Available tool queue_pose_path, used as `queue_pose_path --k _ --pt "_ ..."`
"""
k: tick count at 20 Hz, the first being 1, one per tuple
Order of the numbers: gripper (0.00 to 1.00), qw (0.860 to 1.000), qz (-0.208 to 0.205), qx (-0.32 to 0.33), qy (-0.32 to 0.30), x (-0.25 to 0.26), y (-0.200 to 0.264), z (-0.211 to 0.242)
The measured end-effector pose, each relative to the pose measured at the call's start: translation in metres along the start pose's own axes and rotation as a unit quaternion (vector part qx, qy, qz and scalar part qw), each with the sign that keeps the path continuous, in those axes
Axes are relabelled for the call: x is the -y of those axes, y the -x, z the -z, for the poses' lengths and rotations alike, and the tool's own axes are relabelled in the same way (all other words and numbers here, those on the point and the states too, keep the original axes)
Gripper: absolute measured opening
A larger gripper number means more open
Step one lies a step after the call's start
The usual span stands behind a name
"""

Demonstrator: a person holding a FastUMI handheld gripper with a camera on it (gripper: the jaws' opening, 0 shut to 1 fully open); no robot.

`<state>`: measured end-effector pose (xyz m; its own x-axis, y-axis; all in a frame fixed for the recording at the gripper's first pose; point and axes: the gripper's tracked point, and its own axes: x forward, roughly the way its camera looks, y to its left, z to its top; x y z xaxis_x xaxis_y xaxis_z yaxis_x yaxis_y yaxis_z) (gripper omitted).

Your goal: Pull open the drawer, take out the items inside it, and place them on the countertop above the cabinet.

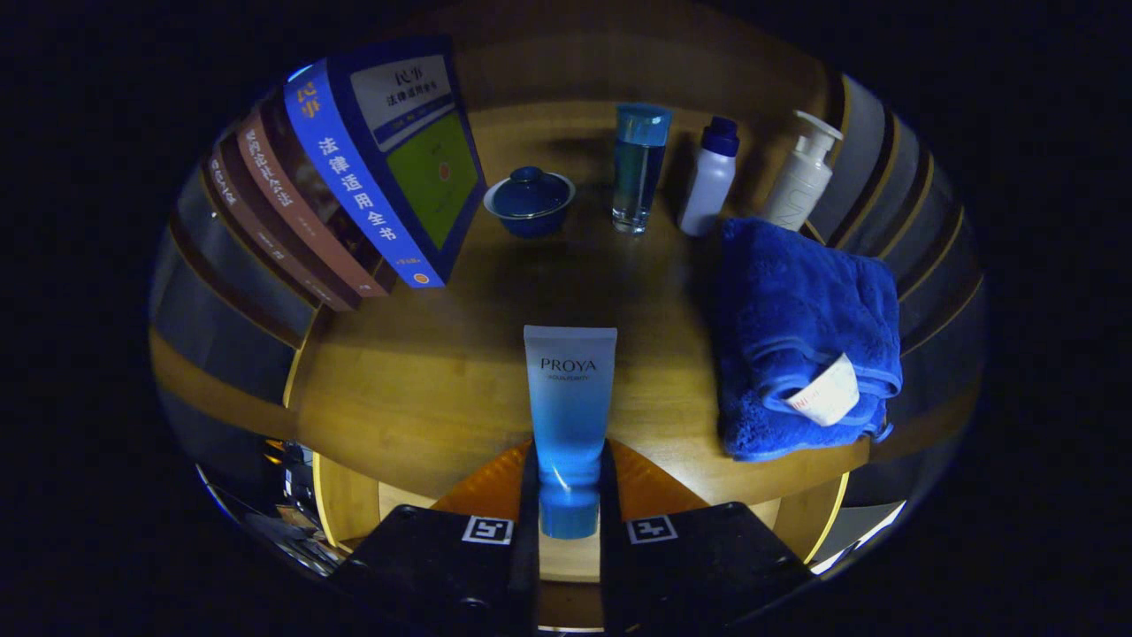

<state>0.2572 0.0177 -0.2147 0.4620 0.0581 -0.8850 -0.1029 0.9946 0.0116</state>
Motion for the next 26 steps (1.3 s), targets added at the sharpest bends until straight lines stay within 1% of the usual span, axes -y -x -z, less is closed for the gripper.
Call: queue_pose_path --k 1,2,3,4,5,9,12,14,15,16,18,19,22,25,26 --pt "0.32 1.000 0.007 -0.004 0.002 0.002 -0.004 -0.002" --pt "0.34 1.000 0.012 -0.009 0.004 0.004 -0.010 -0.003" --pt "0.36 1.000 0.014 -0.016 0.006 0.004 -0.013 -0.002" --pt "0.39 1.000 0.013 -0.020 0.009 0.003 -0.017 -0.002" --pt "0.40 1.000 0.012 -0.019 0.009 0.002 -0.019 -0.002" --pt "0.54 1.000 0.008 0.003 0.020 0.002 -0.012 -0.009" --pt "0.78 0.999 0.016 0.034 0.013 0.006 0.004 -0.016" --pt "0.93 0.998 0.005 0.069 0.000 0.002 0.017 -0.022" --pt "1.00 0.996 -0.002 0.090 -0.006 0.000 0.027 -0.025" --pt "1.00 0.993 -0.006 0.114 -0.010 -0.001 0.040 -0.027" --pt "1.00 0.986 -0.009 0.169 -0.016 -0.001 0.065 -0.031" --pt "1.00 0.979 -0.011 0.200 -0.021 -0.001 0.079 -0.032" --pt "1.00 0.957 -0.021 0.287 -0.046 -0.003 0.124 -0.024" --pt "1.00 0.928 -0.030 0.367 -0.057 -0.005 0.167 -0.008" --pt "1.00 0.915 -0.040 0.397 -0.056 -0.009 0.183 -0.002"
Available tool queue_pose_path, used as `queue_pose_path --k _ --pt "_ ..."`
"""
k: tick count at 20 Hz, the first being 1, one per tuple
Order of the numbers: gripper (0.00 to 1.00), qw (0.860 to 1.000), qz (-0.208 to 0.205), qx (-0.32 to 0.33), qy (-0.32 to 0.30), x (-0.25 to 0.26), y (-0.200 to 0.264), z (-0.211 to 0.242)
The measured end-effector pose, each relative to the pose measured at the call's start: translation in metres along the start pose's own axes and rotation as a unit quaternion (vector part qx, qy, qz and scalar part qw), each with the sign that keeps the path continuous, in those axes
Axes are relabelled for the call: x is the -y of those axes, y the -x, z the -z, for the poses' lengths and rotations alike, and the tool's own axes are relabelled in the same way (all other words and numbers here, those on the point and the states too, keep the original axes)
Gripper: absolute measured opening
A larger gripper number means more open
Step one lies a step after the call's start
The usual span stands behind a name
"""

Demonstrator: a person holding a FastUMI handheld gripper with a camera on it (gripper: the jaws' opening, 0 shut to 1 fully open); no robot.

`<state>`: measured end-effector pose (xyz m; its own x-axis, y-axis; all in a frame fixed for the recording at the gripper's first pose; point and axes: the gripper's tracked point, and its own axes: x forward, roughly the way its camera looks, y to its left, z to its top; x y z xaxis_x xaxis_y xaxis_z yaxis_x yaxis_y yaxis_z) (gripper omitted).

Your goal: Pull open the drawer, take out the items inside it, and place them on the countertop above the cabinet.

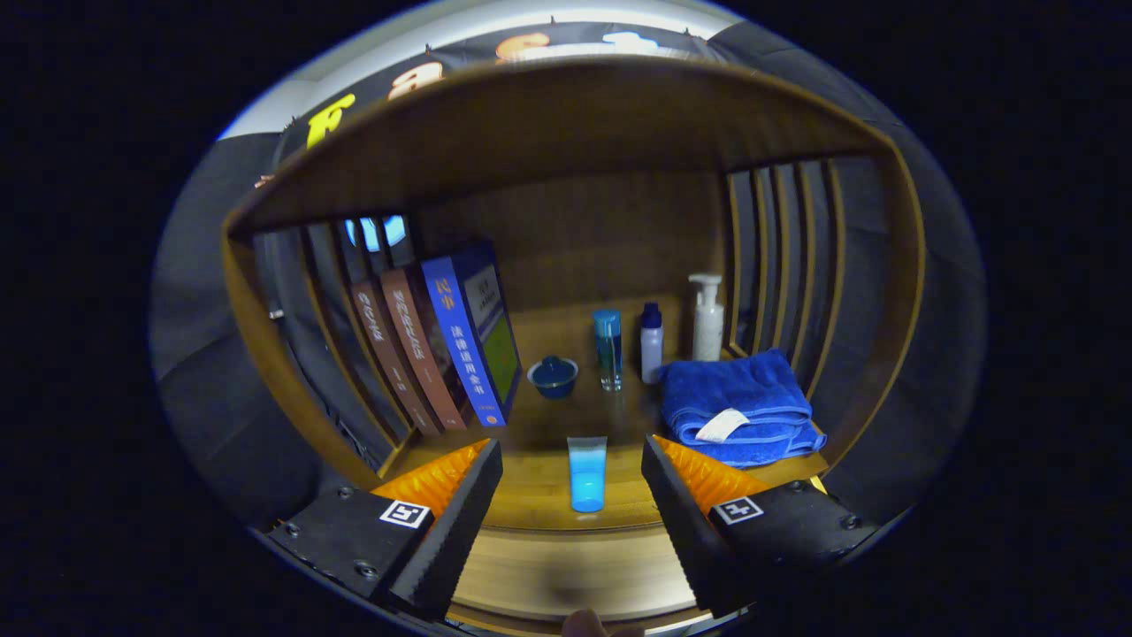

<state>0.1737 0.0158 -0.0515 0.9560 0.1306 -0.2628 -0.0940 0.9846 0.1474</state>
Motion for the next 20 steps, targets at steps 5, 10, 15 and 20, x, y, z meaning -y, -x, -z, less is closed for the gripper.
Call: queue_pose_path --k 5,10,15,20 --pt "0.99 0.995 -0.019 0.093 -0.003 -0.008 0.073 -0.001" --pt "1.00 0.991 -0.013 0.134 0.004 -0.002 0.106 0.049" --pt "1.00 0.987 0.002 0.150 0.054 0.003 0.123 0.110" --pt "1.00 0.989 0.013 0.127 0.068 0.021 0.122 0.169"
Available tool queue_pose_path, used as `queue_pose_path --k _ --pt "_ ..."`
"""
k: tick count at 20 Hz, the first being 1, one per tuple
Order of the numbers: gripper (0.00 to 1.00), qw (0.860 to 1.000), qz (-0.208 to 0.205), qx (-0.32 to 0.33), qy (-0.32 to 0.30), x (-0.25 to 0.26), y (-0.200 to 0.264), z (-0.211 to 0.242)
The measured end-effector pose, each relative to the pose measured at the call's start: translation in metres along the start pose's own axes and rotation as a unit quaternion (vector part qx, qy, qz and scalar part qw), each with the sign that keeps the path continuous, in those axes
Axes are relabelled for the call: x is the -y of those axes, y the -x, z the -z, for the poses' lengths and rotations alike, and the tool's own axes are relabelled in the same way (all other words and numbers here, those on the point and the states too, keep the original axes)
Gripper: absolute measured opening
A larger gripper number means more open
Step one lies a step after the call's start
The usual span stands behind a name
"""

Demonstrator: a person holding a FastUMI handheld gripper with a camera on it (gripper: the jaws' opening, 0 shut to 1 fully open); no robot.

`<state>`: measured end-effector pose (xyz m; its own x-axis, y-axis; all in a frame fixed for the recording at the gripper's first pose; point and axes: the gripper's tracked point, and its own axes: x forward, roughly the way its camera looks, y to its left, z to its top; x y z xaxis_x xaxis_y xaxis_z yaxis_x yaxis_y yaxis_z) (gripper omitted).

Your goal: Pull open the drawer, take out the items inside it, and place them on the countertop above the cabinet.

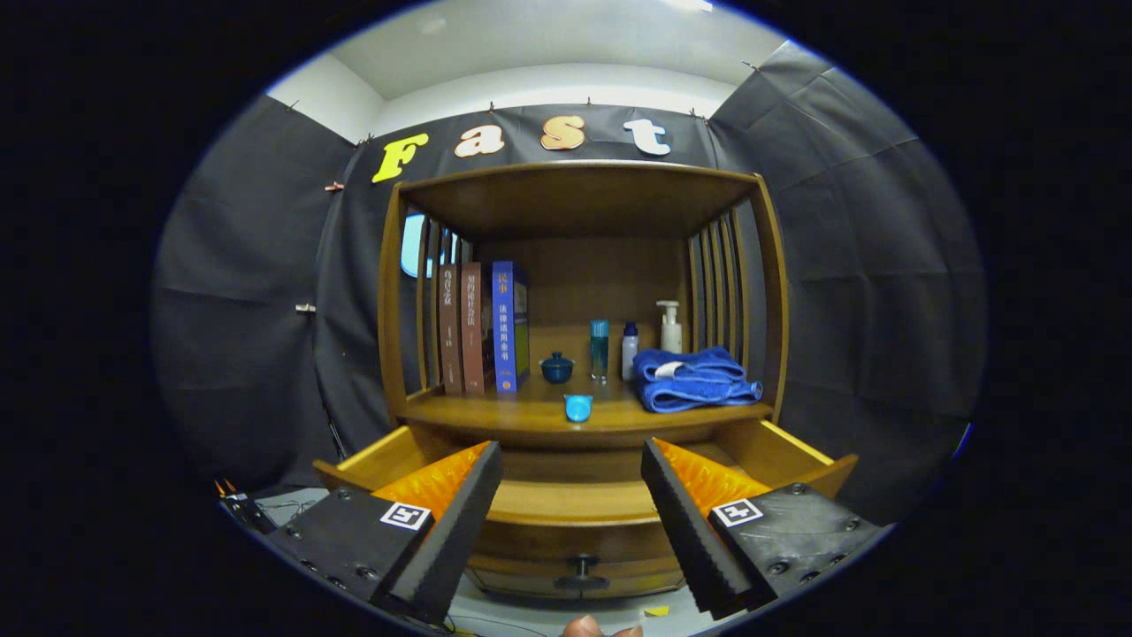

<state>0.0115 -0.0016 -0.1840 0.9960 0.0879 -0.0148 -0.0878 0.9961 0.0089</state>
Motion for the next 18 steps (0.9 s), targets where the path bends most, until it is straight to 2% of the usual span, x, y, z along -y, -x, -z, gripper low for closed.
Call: queue_pose_path --k 4,10,12,18 --pt "1.00 0.999 0.008 -0.039 0.011 0.001 0.005 0.048" --pt "1.00 0.996 0.009 -0.089 0.003 -0.001 -0.003 0.093" --pt "1.00 0.995 0.024 -0.100 -0.001 0.006 -0.007 0.100" --pt "0.99 0.995 0.030 -0.092 -0.002 0.006 -0.014 0.097"
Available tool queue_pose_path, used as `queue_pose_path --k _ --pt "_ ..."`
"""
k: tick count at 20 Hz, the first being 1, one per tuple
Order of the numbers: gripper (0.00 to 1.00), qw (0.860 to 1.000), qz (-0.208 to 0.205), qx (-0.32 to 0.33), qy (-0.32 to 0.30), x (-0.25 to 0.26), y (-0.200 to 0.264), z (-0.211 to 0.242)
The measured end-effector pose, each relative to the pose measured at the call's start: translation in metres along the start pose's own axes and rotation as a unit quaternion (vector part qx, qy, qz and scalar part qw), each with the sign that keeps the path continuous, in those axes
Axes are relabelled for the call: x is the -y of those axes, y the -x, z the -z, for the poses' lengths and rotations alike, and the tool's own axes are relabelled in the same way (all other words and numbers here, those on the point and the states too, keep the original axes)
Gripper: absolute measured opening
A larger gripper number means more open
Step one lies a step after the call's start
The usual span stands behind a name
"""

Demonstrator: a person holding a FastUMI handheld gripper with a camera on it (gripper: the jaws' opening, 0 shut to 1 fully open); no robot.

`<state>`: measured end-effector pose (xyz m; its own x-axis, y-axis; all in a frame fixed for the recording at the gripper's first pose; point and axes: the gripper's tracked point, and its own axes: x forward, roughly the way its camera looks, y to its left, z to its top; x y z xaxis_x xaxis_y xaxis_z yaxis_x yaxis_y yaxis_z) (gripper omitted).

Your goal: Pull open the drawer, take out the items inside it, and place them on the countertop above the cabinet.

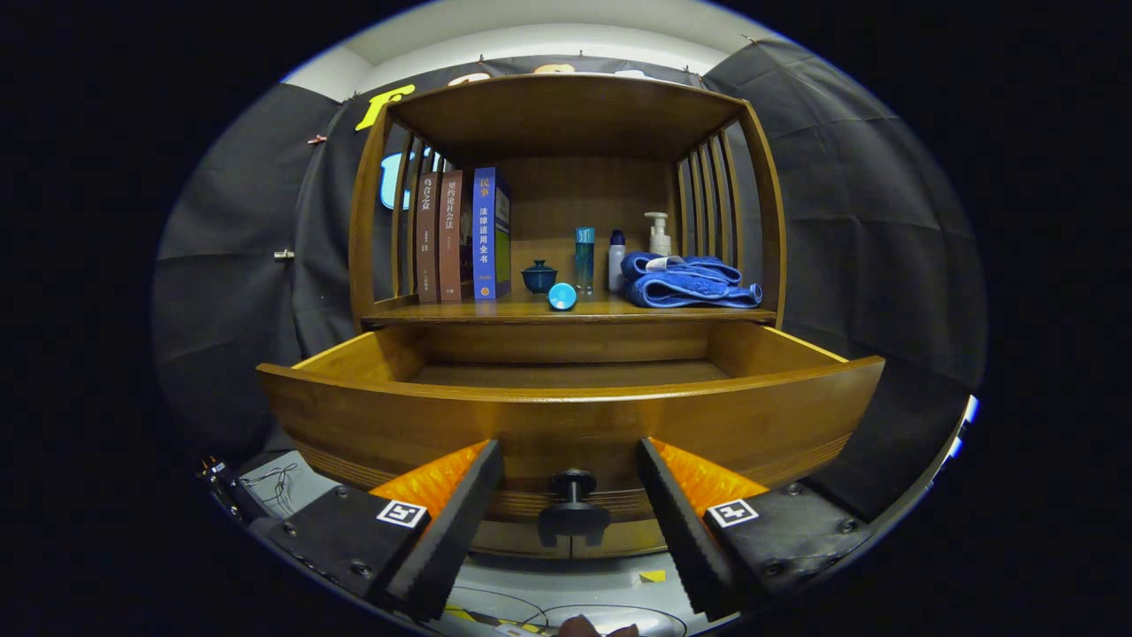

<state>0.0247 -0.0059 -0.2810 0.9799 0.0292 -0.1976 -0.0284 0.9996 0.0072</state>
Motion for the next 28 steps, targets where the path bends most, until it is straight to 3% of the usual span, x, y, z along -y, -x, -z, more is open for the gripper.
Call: queue_pose_path --k 28 --pt "1.00 1.000 0.007 -0.026 0.002 -0.007 -0.150 -0.017"
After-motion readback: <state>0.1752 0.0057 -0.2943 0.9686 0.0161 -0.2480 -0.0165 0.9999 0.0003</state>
